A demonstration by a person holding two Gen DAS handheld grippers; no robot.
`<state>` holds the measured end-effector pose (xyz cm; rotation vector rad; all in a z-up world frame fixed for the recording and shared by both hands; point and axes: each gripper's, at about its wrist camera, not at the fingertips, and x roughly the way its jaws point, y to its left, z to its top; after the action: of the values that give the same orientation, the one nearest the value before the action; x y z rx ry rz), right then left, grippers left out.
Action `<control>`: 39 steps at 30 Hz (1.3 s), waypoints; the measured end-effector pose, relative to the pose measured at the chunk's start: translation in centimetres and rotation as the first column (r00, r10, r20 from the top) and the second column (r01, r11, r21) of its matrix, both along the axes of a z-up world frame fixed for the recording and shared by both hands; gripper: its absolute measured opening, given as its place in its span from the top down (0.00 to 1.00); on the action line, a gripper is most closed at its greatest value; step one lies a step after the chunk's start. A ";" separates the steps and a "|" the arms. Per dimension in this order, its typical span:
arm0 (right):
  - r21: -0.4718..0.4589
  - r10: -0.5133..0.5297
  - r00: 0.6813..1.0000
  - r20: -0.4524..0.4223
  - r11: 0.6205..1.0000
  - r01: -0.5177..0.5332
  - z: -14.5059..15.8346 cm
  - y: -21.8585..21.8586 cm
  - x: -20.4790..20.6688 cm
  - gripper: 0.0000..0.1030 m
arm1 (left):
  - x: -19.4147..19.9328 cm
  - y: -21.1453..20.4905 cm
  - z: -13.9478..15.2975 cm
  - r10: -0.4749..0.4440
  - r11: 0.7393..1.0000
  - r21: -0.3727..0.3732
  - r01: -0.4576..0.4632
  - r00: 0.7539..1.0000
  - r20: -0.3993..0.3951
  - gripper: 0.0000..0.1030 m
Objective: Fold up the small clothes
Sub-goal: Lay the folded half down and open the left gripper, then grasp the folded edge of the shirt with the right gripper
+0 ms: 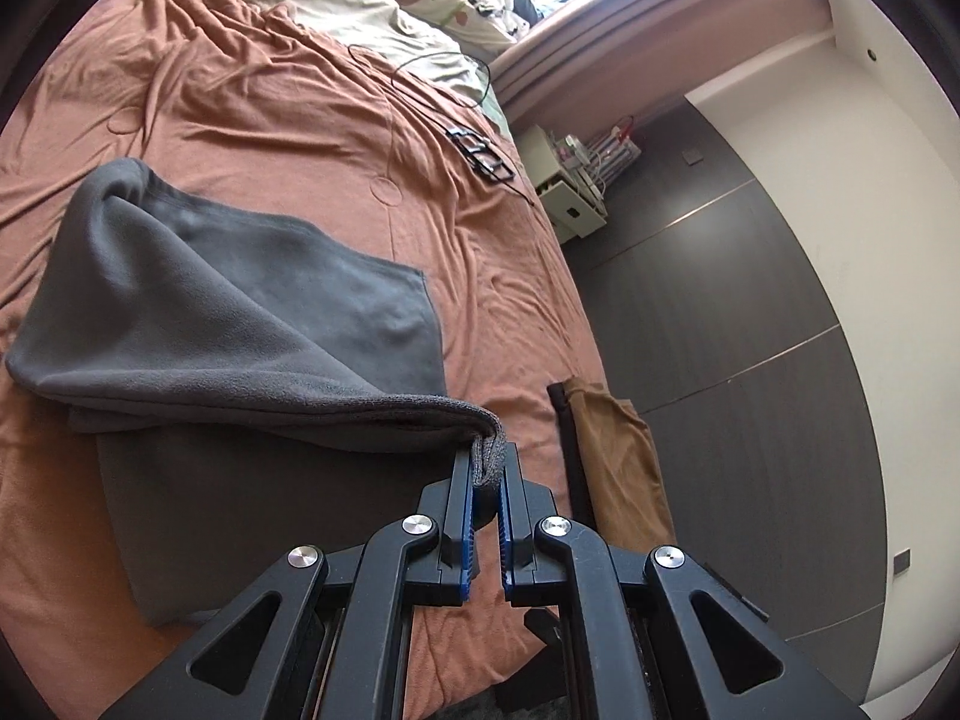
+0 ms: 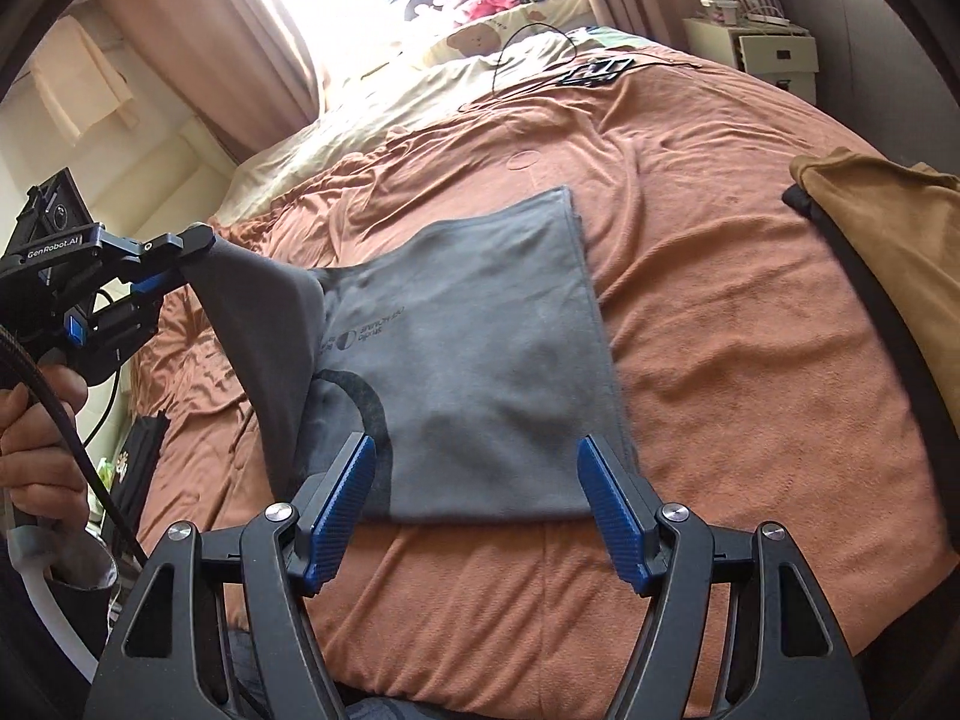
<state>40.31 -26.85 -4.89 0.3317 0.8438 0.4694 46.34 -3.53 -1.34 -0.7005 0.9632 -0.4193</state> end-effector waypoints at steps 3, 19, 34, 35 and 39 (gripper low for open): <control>0.002 -0.018 1.000 -0.015 1.000 0.018 -0.2 -0.9 -0.5 0.34 | 0.2 -2.2 -1.4 -0.039 0.999 0.013 0.039 0.999 -0.021 0.94; -0.014 -0.028 0.995 -0.092 1.000 0.027 -2.1 -2.2 -0.2 0.34 | -0.7 -4.8 -6.8 -0.144 0.984 0.084 0.158 0.979 -0.145 0.32; -0.250 0.168 0.984 -0.058 0.952 -0.178 -2.3 4.3 4.5 0.34 | -4.0 5.9 -8.5 -0.009 0.956 0.287 0.058 0.985 -0.170 0.32; -0.269 0.179 0.982 -0.053 0.945 -0.186 -2.3 4.6 4.7 0.34 | -4.3 6.4 -8.8 -0.005 0.955 0.292 0.056 0.985 -0.174 0.32; -0.335 0.201 0.978 -0.056 0.919 -0.208 -2.8 6.2 5.7 0.41 | -5.3 8.4 -10.4 0.022 0.951 0.307 0.046 0.976 -0.215 0.32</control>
<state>46.06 -20.64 -7.65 -0.0724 0.9669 0.5044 41.02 4.92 -11.69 -0.4584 1.2091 -0.1955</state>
